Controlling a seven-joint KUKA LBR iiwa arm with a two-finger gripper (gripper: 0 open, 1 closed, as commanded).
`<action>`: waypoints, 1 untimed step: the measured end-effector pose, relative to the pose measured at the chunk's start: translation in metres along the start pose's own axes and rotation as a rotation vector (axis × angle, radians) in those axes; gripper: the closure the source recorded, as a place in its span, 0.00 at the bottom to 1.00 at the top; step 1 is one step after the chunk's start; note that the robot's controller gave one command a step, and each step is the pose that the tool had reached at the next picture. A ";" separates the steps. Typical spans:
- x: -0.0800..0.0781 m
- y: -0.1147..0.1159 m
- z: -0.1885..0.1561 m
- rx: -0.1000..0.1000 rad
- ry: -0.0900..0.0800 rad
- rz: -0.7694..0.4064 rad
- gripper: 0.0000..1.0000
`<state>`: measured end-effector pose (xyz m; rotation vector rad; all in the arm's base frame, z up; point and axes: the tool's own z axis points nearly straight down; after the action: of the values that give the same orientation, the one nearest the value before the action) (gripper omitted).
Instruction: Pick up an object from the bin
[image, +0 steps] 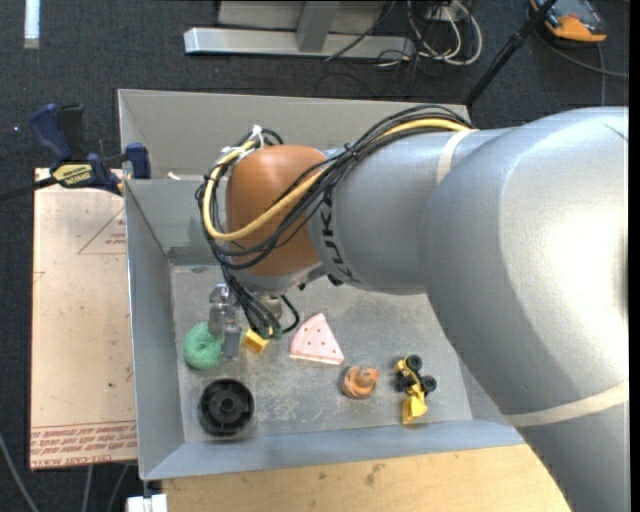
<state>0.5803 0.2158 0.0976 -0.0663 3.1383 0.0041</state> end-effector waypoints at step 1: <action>0.000 0.000 0.000 0.000 0.001 0.000 0.00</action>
Offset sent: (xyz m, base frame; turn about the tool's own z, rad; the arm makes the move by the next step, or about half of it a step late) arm 0.0000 0.0000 0.0000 0.0000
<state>0.5802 0.2154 0.0974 -0.0656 3.1389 0.0035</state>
